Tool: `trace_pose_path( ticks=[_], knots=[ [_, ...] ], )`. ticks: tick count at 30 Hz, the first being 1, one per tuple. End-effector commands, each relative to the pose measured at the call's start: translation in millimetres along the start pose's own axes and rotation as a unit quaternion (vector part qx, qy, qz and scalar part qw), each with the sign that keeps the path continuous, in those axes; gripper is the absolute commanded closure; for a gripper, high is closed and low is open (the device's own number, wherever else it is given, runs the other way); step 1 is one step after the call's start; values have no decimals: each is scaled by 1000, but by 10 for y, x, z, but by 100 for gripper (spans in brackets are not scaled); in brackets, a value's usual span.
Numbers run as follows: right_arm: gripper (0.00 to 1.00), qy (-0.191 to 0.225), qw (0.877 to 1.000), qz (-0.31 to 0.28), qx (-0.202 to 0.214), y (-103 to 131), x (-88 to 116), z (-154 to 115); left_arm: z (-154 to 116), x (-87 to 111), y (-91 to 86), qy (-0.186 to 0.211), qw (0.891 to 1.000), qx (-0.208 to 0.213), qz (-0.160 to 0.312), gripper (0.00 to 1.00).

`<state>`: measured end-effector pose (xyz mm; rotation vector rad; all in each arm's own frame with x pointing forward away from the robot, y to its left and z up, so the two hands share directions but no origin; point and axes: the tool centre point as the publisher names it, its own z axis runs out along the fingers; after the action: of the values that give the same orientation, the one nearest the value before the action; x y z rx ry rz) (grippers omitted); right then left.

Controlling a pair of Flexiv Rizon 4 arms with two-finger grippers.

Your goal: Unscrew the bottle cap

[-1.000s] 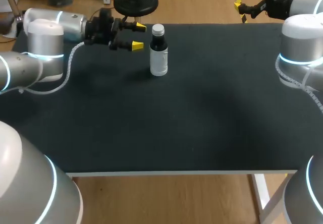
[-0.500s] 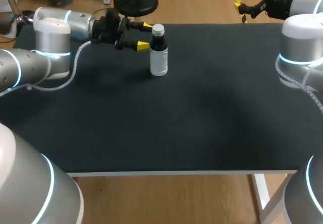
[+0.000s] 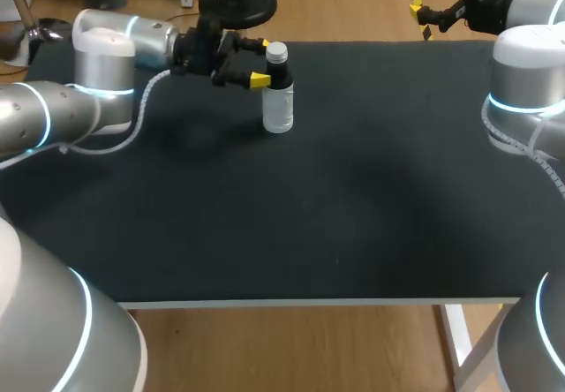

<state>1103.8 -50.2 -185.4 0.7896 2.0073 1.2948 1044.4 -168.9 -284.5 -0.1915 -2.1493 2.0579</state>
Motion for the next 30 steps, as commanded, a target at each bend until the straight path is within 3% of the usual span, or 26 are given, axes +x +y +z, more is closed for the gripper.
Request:
trace_pose_path(
  ticks=[1,27,29,30],
  knots=[
    [0,0,1000,0,1,0,-1,1,37,-86,38,22,1000,3,-1,0],
    [0,0,1000,0,1,0,-1,1,180,-103,22,40,999,6,3,0],
    [0,0,1000,0,1,0,-1,1,182,-103,21,41,999,5,4,15],
    [0,0,1000,0,1,0,-1,1,182,-102,21,41,999,5,4,29]
  ],
)
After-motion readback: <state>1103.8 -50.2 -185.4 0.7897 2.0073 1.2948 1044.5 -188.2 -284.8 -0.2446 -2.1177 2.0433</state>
